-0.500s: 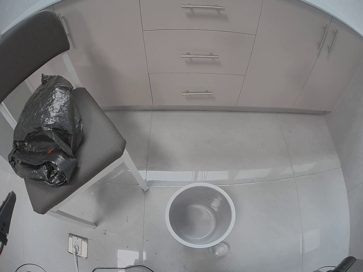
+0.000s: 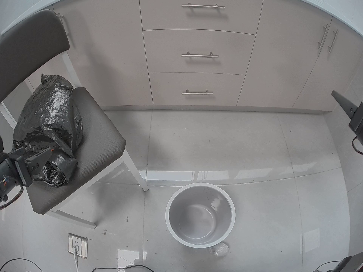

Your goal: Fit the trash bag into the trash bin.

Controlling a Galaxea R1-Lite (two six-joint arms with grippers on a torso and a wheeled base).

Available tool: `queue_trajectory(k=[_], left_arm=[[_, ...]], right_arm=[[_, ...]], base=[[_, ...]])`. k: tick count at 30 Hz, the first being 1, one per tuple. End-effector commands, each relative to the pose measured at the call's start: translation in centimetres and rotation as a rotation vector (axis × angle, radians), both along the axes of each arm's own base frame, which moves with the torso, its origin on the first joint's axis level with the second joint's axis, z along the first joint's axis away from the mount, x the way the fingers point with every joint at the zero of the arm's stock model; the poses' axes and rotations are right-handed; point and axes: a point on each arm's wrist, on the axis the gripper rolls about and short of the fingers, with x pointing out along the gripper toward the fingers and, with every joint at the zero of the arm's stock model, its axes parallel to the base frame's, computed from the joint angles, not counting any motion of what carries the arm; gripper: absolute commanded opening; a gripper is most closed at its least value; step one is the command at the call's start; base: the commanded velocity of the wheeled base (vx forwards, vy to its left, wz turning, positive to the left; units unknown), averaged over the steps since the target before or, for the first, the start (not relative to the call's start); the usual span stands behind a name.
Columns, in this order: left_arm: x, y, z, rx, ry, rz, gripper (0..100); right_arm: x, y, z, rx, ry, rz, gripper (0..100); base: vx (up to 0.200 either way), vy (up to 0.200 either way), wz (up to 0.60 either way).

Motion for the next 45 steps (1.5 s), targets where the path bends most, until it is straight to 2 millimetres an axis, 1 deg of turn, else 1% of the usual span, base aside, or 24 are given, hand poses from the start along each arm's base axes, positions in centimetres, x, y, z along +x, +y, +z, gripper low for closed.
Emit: queue_trajectory(k=[1, 5, 8, 9, 16, 19, 20, 23, 24, 26, 28, 29, 32, 34, 36, 38, 41, 43, 45], left_arm=[[4.1, 1.1, -1.4, 0.013, 0.123, 0.103, 100], [5.5, 2.6, -2.6, 0.010, 0.166, 0.180, 100], [6.1, 2.8, -3.3, 0.005, 0.192, 0.187, 100], [6.3, 2.8, -3.8, -0.003, 0.209, 0.194, 100], [6.0, 3.1, -4.2, -0.002, 0.169, 0.216, 100], [6.0, 4.6, -4.1, 0.004, 0.133, 0.291, 100], [6.0, 5.4, -3.9, 0.003, 0.115, 0.328, 100], [5.7, 6.3, -3.8, -0.002, 0.095, 0.358, 100], [5.7, 6.3, -3.8, -0.002, 0.095, 0.358, 100], [5.0, 6.0, -4.6, -0.003, 0.115, 0.302, 100], [4.2, 5.5, -4.4, -0.015, 0.101, 0.274, 100], [3.6, 5.0, -4.2, -0.030, 0.090, 0.243, 100], [2.4, 3.7, -4.9, -0.124, 0.135, 0.132, 100], [2.2, 3.6, -5.4, -0.135, 0.170, 0.099, 100], [2.3, 3.9, -5.8, -0.077, 0.184, 0.100, 100], [2.0, 4.4, -5.7, 0.019, 0.175, 0.105, 100], [1.3, 5.1, -5.7, 0.223, 0.165, 0.099, 100], [1.2, 5.1, -5.3, 0.280, 0.149, 0.090, 100], [1.5, 5.1, -5.0, 0.323, 0.139, 0.073, 100]], right_arm=[[1.5, 0.4, -1.6, -0.006, 0.080, 0.000, 0], [2.0, 0.7, -2.3, -0.018, 0.113, 0.010, 0], [2.6, 0.9, -3.1, -0.031, 0.148, 0.007, 0], [3.2, 1.0, -3.6, -0.042, 0.167, 0.003, 0], [4.3, 1.0, -4.4, -0.053, 0.207, -0.011, 0], [4.7, 1.1, -4.9, -0.060, 0.228, -0.011, 0], [4.8, 1.1, -5.1, -0.062, 0.236, -0.012, 0], [5.1, 1.2, -5.3, -0.063, 0.248, -0.012, 0], [5.1, 1.2, -5.3, -0.063, 0.248, -0.012, 0], [5.1, 1.2, -5.4, -0.064, 0.251, -0.012, 0], [5.1, 1.2, -5.5, -0.065, 0.254, -0.011, 0], [5.0, 1.2, -5.5, -0.065, 0.254, -0.011, 0], [5.1, 1.1, -5.5, -0.064, 0.251, -0.012, 0], [5.0, 1.2, -5.5, -0.066, 0.252, -0.011, 0], [5.0, 1.2, -5.5, -0.066, 0.254, -0.011, 0], [5.0, 1.2, -5.6, -0.067, 0.255, -0.011, 0], [5.0, 1.2, -5.5, -0.066, 0.252, -0.011, 0], [5.0, 1.2, -5.5, -0.066, 0.252, -0.011, 0], [5.0, 1.2, -5.5, -0.066, 0.252, -0.011, 0]], base=[[0.000, 0.000, 0.00], [0.000, 0.000, 0.00], [0.000, 0.000, 0.00], [0.000, 0.000, 0.00], [0.000, 0.000, 0.00], [0.000, 0.000, 0.00], [0.000, 0.000, 0.00], [0.000, 0.000, 0.00], [0.000, 0.000, 0.00], [0.000, 0.000, 0.00], [0.000, 0.000, 0.00], [0.000, 0.000, 0.00], [0.000, 0.000, 0.00], [0.000, 0.000, 0.00], [0.000, 0.000, 0.00], [0.000, 0.000, 0.00], [0.000, 0.000, 0.00], [0.000, 0.000, 0.00], [0.000, 0.000, 0.00]])
